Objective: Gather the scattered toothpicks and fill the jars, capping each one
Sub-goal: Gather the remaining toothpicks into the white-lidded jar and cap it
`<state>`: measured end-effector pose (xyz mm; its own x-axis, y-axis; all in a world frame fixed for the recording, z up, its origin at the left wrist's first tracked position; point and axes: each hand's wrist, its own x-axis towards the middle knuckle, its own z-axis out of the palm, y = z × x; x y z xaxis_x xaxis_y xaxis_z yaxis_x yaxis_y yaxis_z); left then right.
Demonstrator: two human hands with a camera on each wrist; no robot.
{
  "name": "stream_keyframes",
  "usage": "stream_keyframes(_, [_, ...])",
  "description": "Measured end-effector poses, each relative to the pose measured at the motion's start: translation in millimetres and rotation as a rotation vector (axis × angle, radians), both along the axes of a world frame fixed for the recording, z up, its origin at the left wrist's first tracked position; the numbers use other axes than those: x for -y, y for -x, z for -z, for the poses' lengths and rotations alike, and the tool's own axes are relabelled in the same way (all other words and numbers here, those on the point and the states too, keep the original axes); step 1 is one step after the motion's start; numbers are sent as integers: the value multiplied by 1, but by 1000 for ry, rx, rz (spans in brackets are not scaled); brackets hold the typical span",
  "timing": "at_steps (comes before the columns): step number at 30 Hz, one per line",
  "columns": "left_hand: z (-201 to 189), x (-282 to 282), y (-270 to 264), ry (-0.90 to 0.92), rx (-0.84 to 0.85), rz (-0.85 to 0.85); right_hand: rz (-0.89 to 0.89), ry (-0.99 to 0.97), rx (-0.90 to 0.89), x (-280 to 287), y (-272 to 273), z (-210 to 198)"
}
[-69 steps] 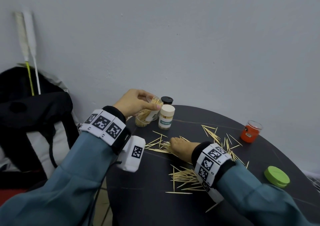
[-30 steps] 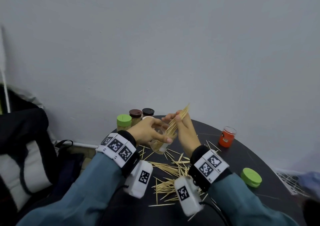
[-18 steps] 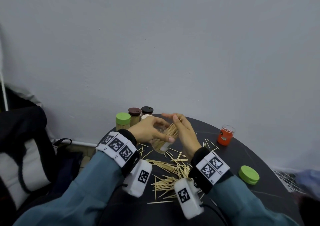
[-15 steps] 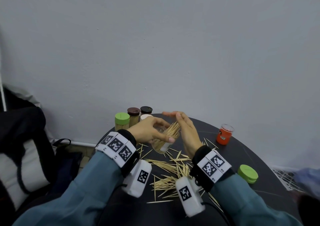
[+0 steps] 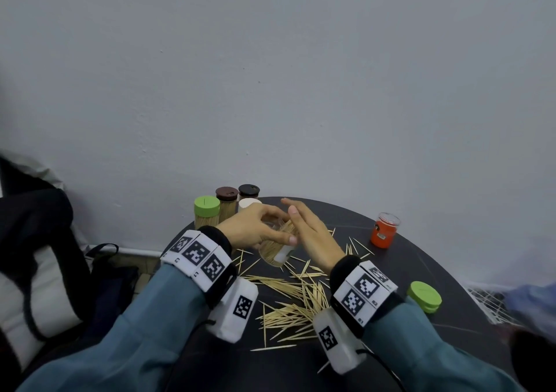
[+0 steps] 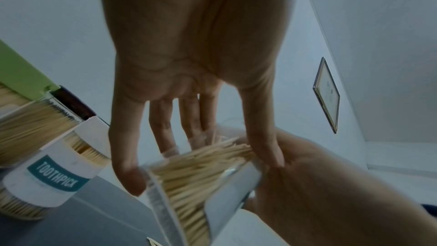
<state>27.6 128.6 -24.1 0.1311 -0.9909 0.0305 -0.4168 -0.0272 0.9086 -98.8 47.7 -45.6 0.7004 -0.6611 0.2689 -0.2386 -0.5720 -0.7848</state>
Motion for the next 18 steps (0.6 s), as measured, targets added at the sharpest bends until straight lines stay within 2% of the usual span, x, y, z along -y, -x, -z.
stream_keyframes(6, [2, 5, -5, 92, 58, -119, 22, 232, 5, 5, 13, -14])
stream_keyframes(10, [3, 6, -5, 122, 94, -125, 82, 324, -26, 10, 18, -16])
stream_keyframes(18, [6, 5, -6, 123, 107, -116, 28, 277, -76, 6, 20, -22])
